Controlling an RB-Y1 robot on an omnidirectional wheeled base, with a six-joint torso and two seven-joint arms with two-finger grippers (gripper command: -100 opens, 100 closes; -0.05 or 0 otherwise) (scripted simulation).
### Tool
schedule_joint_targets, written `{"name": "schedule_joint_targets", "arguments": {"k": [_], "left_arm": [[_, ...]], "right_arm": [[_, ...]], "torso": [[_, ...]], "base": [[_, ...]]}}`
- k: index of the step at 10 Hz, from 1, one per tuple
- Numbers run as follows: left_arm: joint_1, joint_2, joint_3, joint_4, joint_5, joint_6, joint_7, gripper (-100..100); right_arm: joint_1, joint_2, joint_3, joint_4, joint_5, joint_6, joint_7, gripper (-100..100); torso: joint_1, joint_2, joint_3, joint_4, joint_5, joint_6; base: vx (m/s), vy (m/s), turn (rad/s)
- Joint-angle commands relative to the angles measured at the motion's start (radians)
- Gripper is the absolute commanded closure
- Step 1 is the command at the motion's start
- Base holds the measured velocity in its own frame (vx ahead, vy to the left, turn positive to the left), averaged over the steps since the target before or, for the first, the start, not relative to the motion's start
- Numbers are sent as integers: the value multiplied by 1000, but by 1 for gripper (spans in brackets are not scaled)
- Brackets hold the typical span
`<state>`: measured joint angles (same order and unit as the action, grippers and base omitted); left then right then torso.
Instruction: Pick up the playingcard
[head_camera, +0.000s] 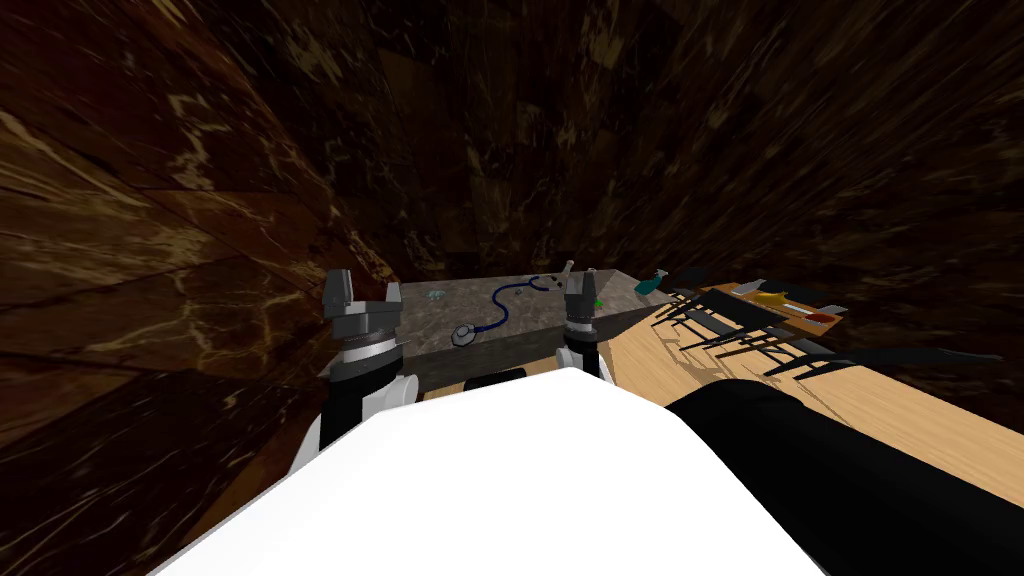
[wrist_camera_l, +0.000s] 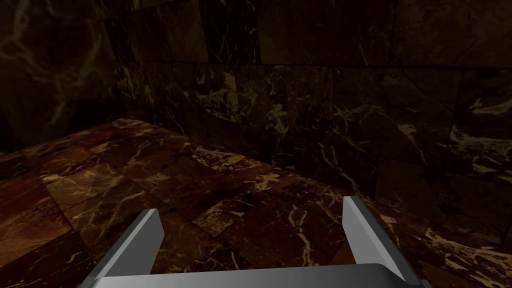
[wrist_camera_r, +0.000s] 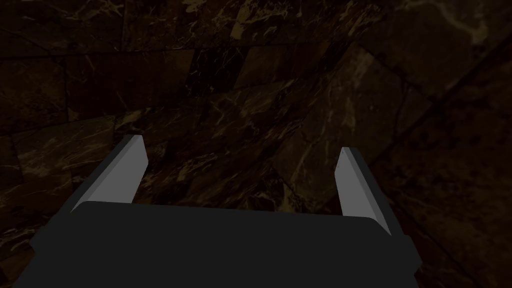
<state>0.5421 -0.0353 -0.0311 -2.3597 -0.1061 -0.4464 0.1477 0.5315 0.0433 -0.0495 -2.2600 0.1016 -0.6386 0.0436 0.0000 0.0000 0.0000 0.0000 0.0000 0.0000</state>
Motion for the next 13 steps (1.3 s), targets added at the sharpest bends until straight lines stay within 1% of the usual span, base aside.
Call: {"name": "schedule_joint_targets", "arguments": {"k": [1, 4, 7, 9, 10, 11, 12, 13], "left_arm": [[0, 0, 0, 0, 0, 0, 0, 0], [0, 0, 0, 0, 0, 0, 0, 0], [0, 0, 0, 0, 0, 0, 0, 0], [0, 0, 0, 0, 0, 0, 0, 0], [0, 0, 0, 0, 0, 0, 0, 0], [0, 0, 0, 0, 0, 0, 0, 0], [0, 0, 0, 0, 0, 0, 0, 0], [0, 0, 0, 0, 0, 0, 0, 0]], "right_arm": [[-13, -34, 0, 14, -10, 7, -6, -100], [-63, -110, 2, 69, -52, 33, -30, -100], [-143, -169, 4, 150, -122, 76, -69, -100], [-209, -197, 5, 218, -181, 112, -101, -100], [-209, -197, 5, 233, -181, 112, -101, -100], [-246, -209, 6, 273, -214, 132, -119, -100], [-246, -209, 6, 273, -214, 132, -119, -100], [-283, -218, 7, 312, -249, 152, -137, -100]], "torso": [[0, 0, 0, 0, 0, 0], [-1, 7, 4, 1, 0, 0], [-1, 7, 4, 2, 0, 0], [0, 5, 3, 1, 0, 0], [0, 5, 3, 1, 0, 0], [0, 3, 2, 1, 0, 0], [0, 3, 2, 1, 0, 0], [0, 2, 1, 1, 0, 0]], "base": [[-56, -2, -5], [-110, -11, -30], [-100, -5, -59], [-73, -2, -65], [-48, 1, -28], [-46, 3, -36], [-35, -3, -31], [-40, -8, -60]]}}
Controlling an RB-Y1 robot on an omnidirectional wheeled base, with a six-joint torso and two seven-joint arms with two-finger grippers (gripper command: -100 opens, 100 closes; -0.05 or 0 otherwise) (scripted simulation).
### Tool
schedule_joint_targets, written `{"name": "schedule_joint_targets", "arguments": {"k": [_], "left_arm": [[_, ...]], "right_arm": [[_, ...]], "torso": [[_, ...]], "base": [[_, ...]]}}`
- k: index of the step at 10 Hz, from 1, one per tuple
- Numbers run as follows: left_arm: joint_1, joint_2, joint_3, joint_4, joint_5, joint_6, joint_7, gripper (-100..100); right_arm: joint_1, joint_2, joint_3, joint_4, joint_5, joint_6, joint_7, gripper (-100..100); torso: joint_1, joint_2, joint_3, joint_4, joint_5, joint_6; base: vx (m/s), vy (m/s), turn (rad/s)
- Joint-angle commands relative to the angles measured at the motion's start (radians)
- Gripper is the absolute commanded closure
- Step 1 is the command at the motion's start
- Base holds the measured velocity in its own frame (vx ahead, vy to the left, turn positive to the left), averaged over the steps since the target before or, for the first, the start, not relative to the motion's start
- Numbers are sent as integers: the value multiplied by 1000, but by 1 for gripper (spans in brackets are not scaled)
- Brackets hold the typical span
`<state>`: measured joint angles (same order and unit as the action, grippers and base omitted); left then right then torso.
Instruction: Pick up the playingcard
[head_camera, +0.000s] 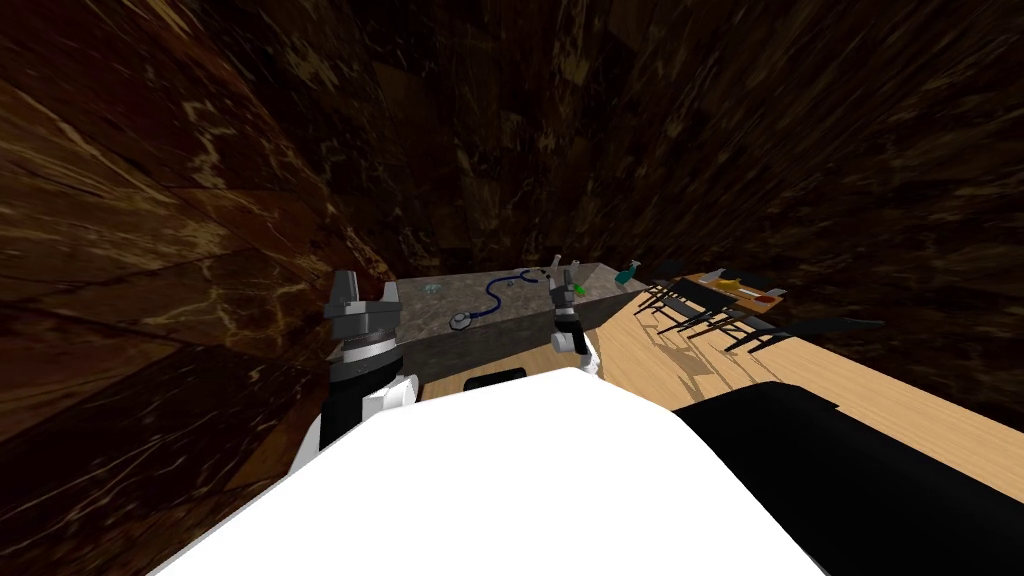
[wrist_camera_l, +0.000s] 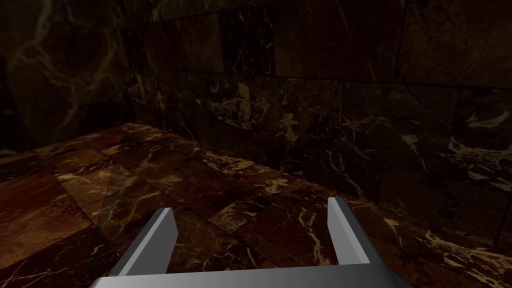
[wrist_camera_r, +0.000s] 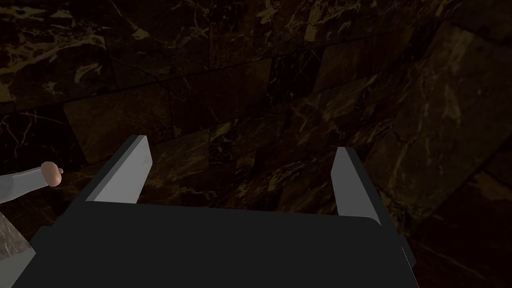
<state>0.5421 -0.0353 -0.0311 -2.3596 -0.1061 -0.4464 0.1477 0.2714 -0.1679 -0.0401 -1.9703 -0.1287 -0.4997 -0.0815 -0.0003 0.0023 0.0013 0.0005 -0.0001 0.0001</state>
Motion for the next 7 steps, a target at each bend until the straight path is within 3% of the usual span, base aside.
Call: {"name": "schedule_joint_targets", "arguments": {"k": [1, 2, 3, 4, 5, 6, 7], "left_arm": [[0, 0, 0, 0, 0, 0, 0, 0], [0, 0, 0, 0, 0, 0, 0, 0], [0, 0, 0, 0, 0, 0, 0, 0], [0, 0, 0, 0, 0, 0, 0, 0], [0, 0, 0, 0, 0, 0, 0, 0], [0, 0, 0, 0, 0, 0, 0, 0], [0, 0, 0, 0, 0, 0, 0, 0]], "right_arm": [[-50, -15, -1, 50, -50, 35, -30, -100], [-62, -15, -1, 70, -55, 35, -30, -100], [-101, -22, 0, 107, -94, 57, -49, -100], [-102, -22, 0, 115, -94, 57, -49, -100], [-143, -28, 1, 151, -133, 80, -69, -100], [-143, -28, 1, 162, -133, 80, -69, -100], [-184, -32, 1, 204, -173, 103, -88, -100]], "torso": [[0, 0, 0, 0, 0, 0], [0, 1, 1, 0, 0, 0], [0, 0, 0, 0, 0, 0], [0, 0, 0, 0, 0, 0], [0, -1, 0, 0, 0, 0], [0, -1, -1, 0, 0, 0], [0, -1, -1, 0, 0, 0]], "base": [[-65, -9, -72], [-45, -6, -29], [-35, -10, -52], [-25, -10, -22], [-23, -13, -43], [-20, -8, -26], [-21, -7, -46]]}}
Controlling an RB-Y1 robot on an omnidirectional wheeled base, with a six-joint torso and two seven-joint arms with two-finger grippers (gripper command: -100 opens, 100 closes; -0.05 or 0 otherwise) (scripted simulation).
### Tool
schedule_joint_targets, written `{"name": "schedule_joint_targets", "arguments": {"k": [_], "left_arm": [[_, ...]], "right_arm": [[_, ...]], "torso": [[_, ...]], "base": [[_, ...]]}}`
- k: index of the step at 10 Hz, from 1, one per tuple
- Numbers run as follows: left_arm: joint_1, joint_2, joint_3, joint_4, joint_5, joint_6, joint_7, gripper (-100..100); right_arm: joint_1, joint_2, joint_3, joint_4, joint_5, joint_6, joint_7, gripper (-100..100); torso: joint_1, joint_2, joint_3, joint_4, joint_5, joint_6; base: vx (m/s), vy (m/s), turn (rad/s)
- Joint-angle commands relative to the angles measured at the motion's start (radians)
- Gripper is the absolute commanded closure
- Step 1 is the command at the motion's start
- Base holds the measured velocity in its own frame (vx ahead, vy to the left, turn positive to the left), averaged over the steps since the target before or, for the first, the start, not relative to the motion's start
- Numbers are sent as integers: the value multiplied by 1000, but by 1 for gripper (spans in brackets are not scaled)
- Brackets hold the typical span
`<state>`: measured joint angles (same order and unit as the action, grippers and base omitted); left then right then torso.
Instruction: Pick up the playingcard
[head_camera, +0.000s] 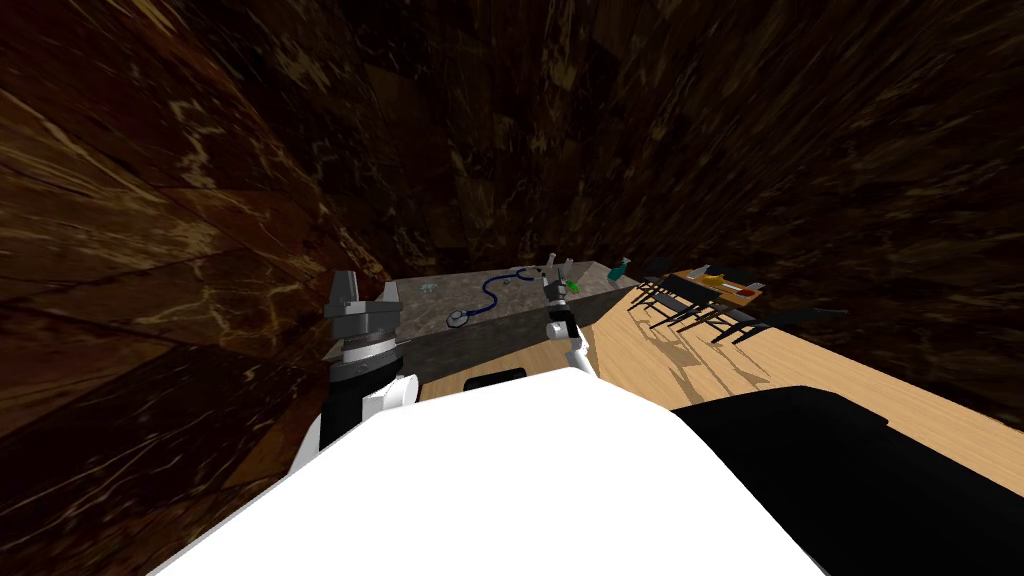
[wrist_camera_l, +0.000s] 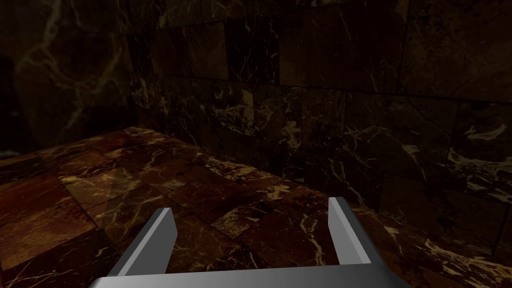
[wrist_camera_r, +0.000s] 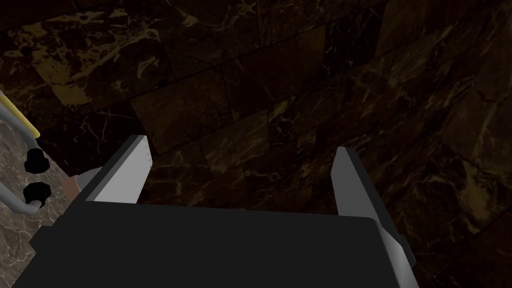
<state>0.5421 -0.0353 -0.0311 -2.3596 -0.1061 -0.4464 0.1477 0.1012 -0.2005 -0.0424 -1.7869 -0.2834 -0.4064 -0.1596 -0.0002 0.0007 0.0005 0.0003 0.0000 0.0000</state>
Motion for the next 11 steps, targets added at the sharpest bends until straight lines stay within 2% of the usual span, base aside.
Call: {"name": "schedule_joint_targets", "arguments": {"k": [1, 2, 3, 4, 5, 6, 7, 8, 9, 10, 11], "left_arm": [[0, 0, 0, 0, 0, 0, 0, 0], [0, 0, 0, 0, 0, 0, 0, 0], [0, 0, 0, 0, 0, 0, 0, 0], [0, 0, 0, 0, 0, 0, 0, 0], [0, 0, 0, 0, 0, 0, 0, 0], [0, 0, 0, 0, 0, 0, 0, 0], [0, 0, 0, 0, 0, 0, 0, 0], [0, 0, 0, 0, 0, 0, 0, 0], [0, 0, 0, 0, 0, 0, 0, 0], [0, 0, 0, 0, 0, 0, 0, 0], [0, 0, 0, 0, 0, 0, 0, 0]], "right_arm": [[-50, -3, 4, 50, -50, 34, -29, -100], [-55, -3, 4, 73, -60, 34, -29, -100], [-94, -5, 5, 104, -101, 58, -48, -100], [-95, -5, 5, 122, -102, 58, -48, -100], [-135, -6, 6, 161, -144, 82, -66, -100], [-135, -6, 6, 170, -145, 82, -66, -100], [-173, -6, 6, 197, -188, 105, -84, -100], [-173, -6, 6, 217, -188, 105, -84, -100], [-210, -6, 6, 250, -231, 129, -101, -100], [-210, -6, 6, 266, -231, 129, -101, -100], [-246, -5, 6, 306, -274, 153, -117, -100]], "torso": [[0, 0, 0, 0, 0, 0], [0, 0, 0, 0, 0, 0], [0, 0, 0, 0, 0, 0], [0, 0, 0, 0, 0, 0], [0, 0, 0, 0, 0, 0], [0, -1, 0, 0, 0, 0], [0, -1, 0, 0, 0, 0], [0, -1, -1, 0, 0, 0], [0, -1, -1, 0, 0, 0], [0, -1, -1, 0, 0, 0], [0, -1, -1, 0, 0, 0]], "base": [[-30, -7, -60], [-23, -6, -16], [-20, -13, -33], [-12, -10, -13], [-8, -9, -30], [-5, -7, -15], [-2, -10, -18], [-1, -9, -6], [2, -12, -12], [4, -10, -2], [9, -12, -3]]}}
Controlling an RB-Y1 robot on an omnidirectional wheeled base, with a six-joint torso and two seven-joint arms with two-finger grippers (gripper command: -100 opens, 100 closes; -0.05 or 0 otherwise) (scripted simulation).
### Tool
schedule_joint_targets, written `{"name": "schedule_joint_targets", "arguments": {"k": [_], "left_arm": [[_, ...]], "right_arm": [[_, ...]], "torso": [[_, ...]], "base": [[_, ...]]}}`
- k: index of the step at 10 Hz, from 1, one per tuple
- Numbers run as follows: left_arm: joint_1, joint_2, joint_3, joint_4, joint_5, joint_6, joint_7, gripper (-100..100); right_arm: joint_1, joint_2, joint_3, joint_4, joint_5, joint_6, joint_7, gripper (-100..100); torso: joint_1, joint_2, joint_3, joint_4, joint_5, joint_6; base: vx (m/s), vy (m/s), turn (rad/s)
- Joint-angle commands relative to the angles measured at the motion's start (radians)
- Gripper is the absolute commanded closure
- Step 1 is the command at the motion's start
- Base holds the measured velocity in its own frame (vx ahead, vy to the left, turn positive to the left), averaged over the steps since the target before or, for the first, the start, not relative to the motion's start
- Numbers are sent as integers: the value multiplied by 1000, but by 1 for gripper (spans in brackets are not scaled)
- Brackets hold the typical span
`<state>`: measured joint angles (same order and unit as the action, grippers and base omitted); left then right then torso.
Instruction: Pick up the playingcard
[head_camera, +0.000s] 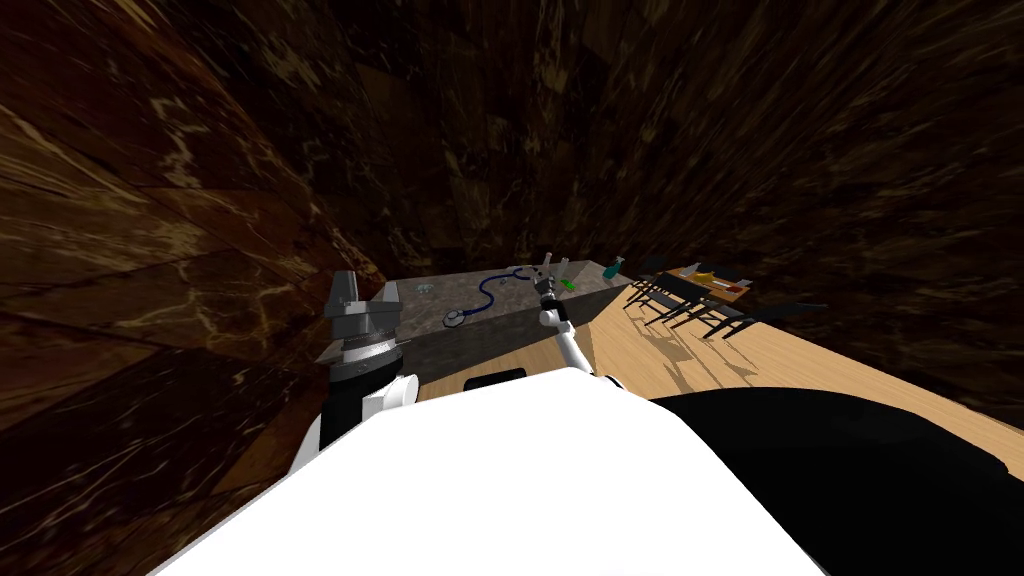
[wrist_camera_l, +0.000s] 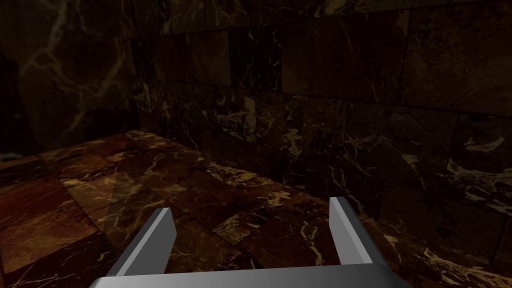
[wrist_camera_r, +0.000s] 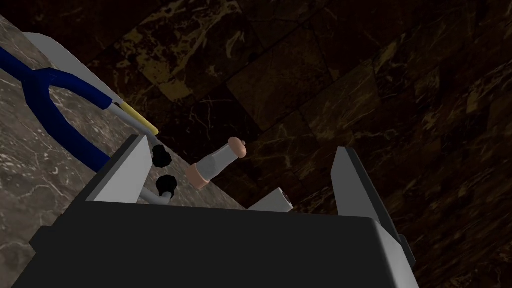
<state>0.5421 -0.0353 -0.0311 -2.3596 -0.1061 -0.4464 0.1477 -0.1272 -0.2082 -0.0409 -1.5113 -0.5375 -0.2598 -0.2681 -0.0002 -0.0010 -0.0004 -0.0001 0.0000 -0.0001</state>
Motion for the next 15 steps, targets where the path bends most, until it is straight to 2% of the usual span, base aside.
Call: {"name": "schedule_joint_targets", "arguments": {"k": [1, 3, 4, 5, 6, 7, 8, 9, 10, 11, 12, 13, 14, 15], "left_arm": [[0, 0, 0, 0, 0, 0, 0, 0], [0, 0, 0, 0, 0, 0, 0, 0], [0, 0, 0, 0, 0, 0, 0, 0], [0, 0, 0, 0, 0, 0, 0, 0], [0, 0, 0, 0, 0, 0, 0, 0], [0, 0, 0, 0, 0, 0, 0, 0], [0, 0, 0, 0, 0, 0, 0, 0], [0, 0, 0, 0, 0, 0, 0, 0], [0, 0, 0, 0, 0, 0, 0, 0], [0, 0, 0, 0, 0, 0, 0, 0], [0, 0, 0, 0, 0, 0, 0, 0], [0, 0, 0, 0, 0, 0, 0, 0], [0, 0, 0, 0, 0, 0, 0, 0], [0, 0, 0, 0, 0, 0, 0, 0]], "right_arm": [[-18, 3, 5, 38, -19, 6, -9, -100], [-84, 7, 5, 111, -90, 53, -38, -100], [-84, 7, 5, 132, -104, 53, -38, -100], [-115, 9, 5, 154, -142, 75, -51, -100], [-115, 9, 5, 177, -146, 75, -51, -100], [-144, 12, 4, 211, -187, 97, -63, -100], [-144, 12, 4, 221, -187, 97, -63, -100], [-171, 15, 4, 253, -228, 119, -75, -100], [-171, 15, 4, 264, -228, 119, -75, -100], [-196, 18, 3, 298, -267, 140, -85, -100], [-196, 18, 3, 306, -267, 140, -85, -100], [-219, 22, 3, 344, -305, 160, -94, -100], [-219, 22, 3, 345, -305, 160, -94, -100], [-241, 27, 2, 381, -342, 179, -103, -100]], "torso": [[0, 0, 0, 0, 0, 0], [0, 0, 0, 0, 0, 0], [0, -1, -1, 0, 0, 0], [0, -1, -1, 0, 0, 0], [0, -1, -1, 0, 0, 0], [0, -1, -1, 0, 0, 0], [0, -1, -1, 0, 0, 0], [0, -1, -1, 0, 0, 0], [0, -2, -1, 0, 0, 0], [0, -1, -1, 0, 0, 0], [0, -2, -1, 0, 0, 0], [0, -2, -1, -1, 0, 0], [0, -2, -1, -1, 0, 0], [0, -2, -1, -1, 0, 0]], "base": [[10, -11, 2], [23, -15, 14], [28, -19, 12], [25, -9, 21], [21, -8, 14], [31, -18, 26], [31, -15, 23], [34, -9, 39], [30, -11, 21], [39, -19, 45], [34, -14, 27], [40, -14, 39], [37, -10, 28], [45, -12, 66]]}}
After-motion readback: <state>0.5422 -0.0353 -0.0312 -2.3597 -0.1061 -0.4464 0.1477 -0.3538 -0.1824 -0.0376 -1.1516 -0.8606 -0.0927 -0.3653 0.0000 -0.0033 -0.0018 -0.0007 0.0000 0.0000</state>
